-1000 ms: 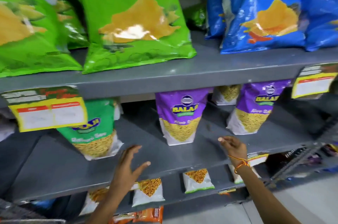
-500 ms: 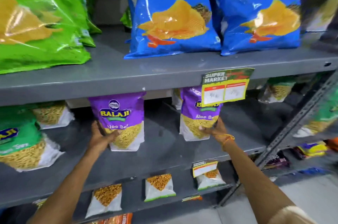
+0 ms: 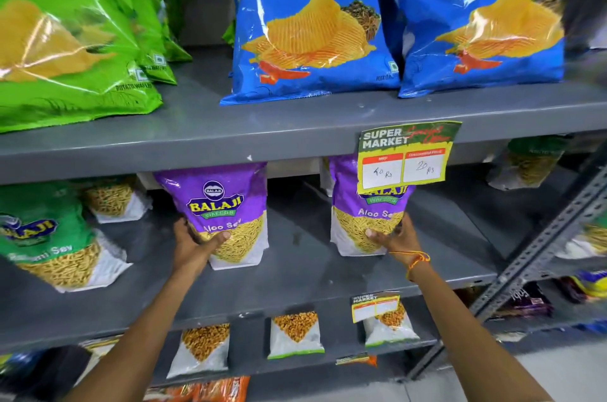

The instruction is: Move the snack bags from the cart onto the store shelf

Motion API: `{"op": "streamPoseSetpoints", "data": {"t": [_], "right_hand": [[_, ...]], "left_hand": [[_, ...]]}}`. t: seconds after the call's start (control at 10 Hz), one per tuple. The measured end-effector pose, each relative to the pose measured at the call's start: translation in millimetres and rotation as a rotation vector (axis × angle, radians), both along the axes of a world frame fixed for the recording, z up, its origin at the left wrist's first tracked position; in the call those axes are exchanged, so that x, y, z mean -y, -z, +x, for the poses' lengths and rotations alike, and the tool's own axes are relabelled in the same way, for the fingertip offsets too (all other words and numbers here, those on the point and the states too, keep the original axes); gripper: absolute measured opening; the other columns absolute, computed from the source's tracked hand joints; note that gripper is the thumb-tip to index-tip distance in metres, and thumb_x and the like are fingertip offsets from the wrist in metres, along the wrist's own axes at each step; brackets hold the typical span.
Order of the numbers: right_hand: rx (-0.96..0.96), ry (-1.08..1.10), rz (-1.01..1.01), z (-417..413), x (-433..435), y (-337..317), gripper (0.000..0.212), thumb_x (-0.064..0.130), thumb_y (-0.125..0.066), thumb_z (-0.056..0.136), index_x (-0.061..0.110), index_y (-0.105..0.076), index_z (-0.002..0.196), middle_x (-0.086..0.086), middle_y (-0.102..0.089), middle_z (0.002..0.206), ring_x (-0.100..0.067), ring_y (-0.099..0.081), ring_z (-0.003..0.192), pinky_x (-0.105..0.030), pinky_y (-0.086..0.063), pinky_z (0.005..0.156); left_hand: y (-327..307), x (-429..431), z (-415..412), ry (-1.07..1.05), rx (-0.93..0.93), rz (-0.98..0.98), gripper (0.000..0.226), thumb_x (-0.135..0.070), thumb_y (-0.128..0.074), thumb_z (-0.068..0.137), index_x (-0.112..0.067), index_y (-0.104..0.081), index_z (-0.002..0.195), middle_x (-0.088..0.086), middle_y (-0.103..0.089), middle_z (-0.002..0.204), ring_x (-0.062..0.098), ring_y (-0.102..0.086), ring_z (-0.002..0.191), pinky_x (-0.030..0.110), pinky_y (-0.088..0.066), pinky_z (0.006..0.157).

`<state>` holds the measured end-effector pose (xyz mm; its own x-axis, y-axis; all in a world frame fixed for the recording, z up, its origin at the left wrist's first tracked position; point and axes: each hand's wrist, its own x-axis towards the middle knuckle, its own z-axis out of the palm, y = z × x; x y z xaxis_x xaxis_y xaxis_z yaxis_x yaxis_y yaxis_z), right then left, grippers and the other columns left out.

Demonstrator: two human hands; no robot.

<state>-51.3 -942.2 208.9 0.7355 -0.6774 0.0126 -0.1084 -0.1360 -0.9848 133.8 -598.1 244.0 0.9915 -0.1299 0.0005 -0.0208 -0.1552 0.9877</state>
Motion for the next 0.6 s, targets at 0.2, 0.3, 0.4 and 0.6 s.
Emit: {"op": "streamPoseSetpoints", "data": {"t": [0.2, 0.3, 0.4, 0.6], "right_hand": [[0.018, 0.011, -0.023, -2.0, -7.4, -8.7, 0.093, 0.053, -0.082, 0.036, 0.014, -0.045, 0.112, -0.009, -0.061, 0.110, -0.025, -0.059, 0.101, -0.017, -0.054, 0.069], [0.044, 0.004, -0.023, -2.2, -9.0, -8.3, 0.099, 0.064, -0.080, 0.030, 0.017, -0.045, 0.110, -0.006, -0.061, 0.106, -0.022, -0.059, 0.098, -0.022, -0.052, 0.070], [0.048, 0.015, -0.033, -2.5, -10.9, -10.5, 0.098, 0.064, -0.080, 0.030, 0.018, -0.044, 0.109, -0.001, -0.061, 0.102, -0.019, -0.059, 0.096, -0.016, -0.051, 0.066], [0.190, 0.078, -0.030, -5.5, -22.8, -3.8, 0.117, 0.075, -0.071, 0.033, 0.011, -0.035, 0.124, -0.003, -0.049, 0.117, -0.007, -0.052, 0.102, -0.010, -0.048, 0.079]], "left_hand": [[-6.5, 4.6, -14.0, -0.004, 0.022, -0.036, 0.082, -0.023, -0.079, 0.046, -0.017, -0.033, 0.113, 0.004, -0.052, 0.106, 0.018, -0.053, 0.091, 0.034, -0.042, 0.078], [-6.5, 2.9, -13.0, 0.005, 0.020, -0.020, 0.087, -0.033, -0.079, 0.038, -0.019, -0.032, 0.110, 0.005, -0.052, 0.106, 0.019, -0.055, 0.092, 0.033, -0.044, 0.080], [-11.1, 3.2, -13.5, 0.008, 0.010, 0.001, 0.089, -0.038, -0.078, 0.035, -0.020, -0.033, 0.110, 0.006, -0.051, 0.110, 0.020, -0.053, 0.097, 0.035, -0.044, 0.082], [14.4, -7.6, -20.1, -0.024, 0.063, 0.015, 0.124, -0.062, -0.077, 0.037, -0.015, -0.020, 0.135, 0.010, -0.036, 0.140, 0.022, -0.041, 0.126, 0.039, -0.038, 0.105]]}}
